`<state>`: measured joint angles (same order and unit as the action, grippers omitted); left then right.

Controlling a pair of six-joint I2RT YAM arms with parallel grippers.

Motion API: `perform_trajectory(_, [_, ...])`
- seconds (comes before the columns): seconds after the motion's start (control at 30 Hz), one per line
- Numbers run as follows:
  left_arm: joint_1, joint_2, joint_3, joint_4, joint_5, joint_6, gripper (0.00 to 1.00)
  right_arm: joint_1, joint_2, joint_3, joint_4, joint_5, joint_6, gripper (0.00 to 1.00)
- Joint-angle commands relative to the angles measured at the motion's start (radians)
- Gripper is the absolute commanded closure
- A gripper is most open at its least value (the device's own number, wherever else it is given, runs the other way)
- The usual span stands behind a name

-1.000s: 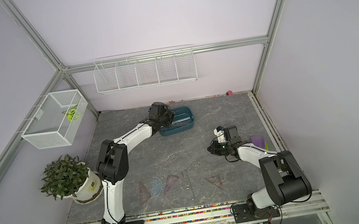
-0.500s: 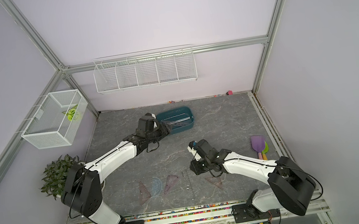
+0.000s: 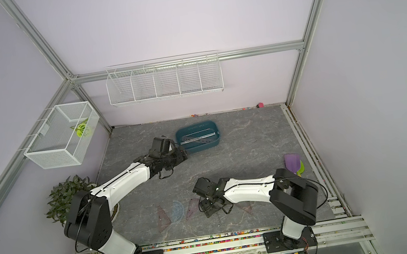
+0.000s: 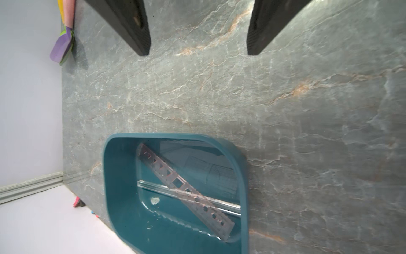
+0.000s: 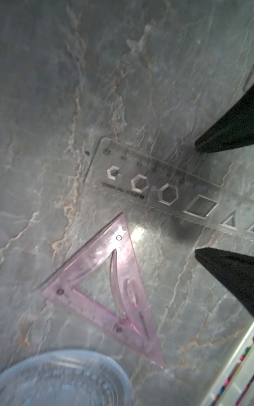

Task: Put the scattered rulers into the storage box
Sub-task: Move the ruler to the center of the board.

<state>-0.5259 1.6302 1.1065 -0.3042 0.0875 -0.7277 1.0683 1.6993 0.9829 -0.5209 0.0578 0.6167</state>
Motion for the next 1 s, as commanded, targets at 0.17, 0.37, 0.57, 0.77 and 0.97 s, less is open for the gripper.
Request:
perform_trajectory(0.17, [0.000,-0.030,0.001,-0.052,-0.030,0.000,0.24,0.014,0.085,0.071,-0.158,0.083,0.065,0.41])
perform_trajectory(0.37, [0.000,-0.017,0.005,-0.045,-0.023,-0.001,0.24,-0.028,0.120,0.084,-0.172,0.092,0.065,0.63])
perform_trajectory(0.57, [0.003,0.000,0.008,-0.039,-0.019,-0.001,0.24,-0.098,0.142,0.078,-0.131,0.133,0.030,0.68])
perform_trajectory(0.77, [0.006,0.020,0.007,-0.030,-0.006,0.000,0.24,-0.212,0.182,0.133,-0.061,0.154,-0.007,0.68])
perform_trajectory(0.97, [0.006,0.066,0.014,-0.007,0.057,0.015,0.25,-0.333,0.261,0.228,0.006,0.109,-0.050,0.68])
